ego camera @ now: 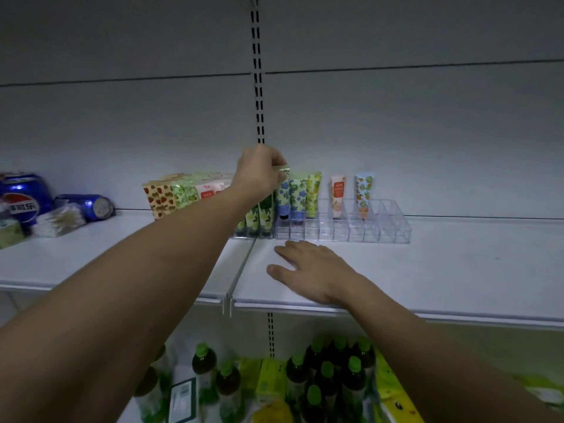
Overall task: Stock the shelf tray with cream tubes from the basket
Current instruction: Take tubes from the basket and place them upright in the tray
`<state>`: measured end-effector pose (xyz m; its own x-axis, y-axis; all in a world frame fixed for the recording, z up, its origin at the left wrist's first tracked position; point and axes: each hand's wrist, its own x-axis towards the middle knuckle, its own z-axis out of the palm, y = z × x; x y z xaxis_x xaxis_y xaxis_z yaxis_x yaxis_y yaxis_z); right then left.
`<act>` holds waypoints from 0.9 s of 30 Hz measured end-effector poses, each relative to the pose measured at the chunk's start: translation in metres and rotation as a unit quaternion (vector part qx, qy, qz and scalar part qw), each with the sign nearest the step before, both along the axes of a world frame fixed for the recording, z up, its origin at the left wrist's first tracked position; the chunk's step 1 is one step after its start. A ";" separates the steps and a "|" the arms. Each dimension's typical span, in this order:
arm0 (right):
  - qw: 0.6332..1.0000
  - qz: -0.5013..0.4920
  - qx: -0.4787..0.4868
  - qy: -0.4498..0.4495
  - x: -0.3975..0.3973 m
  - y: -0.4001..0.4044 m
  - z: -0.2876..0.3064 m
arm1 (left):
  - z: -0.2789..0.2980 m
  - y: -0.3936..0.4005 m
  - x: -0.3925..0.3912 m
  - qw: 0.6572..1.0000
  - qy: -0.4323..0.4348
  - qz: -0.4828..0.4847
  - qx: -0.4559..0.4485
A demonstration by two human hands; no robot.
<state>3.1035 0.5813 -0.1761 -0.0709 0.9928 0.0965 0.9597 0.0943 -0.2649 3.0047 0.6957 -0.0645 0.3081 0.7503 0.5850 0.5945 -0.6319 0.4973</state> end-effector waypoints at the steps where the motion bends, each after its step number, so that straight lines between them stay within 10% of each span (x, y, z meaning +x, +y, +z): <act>1: 1.000 0.001 0.000 0.000 0.000 0.000 0.000 | -0.001 0.002 0.002 1.000 0.001 0.008 0.009; 16: 1.000 0.003 0.001 -0.005 0.002 0.005 -0.002 | -0.009 0.016 0.019 0.961 0.238 0.092 0.105; 27: 0.999 -0.024 0.004 0.023 -0.008 -0.010 0.010 | -0.008 -0.039 -0.033 0.979 0.173 0.054 0.098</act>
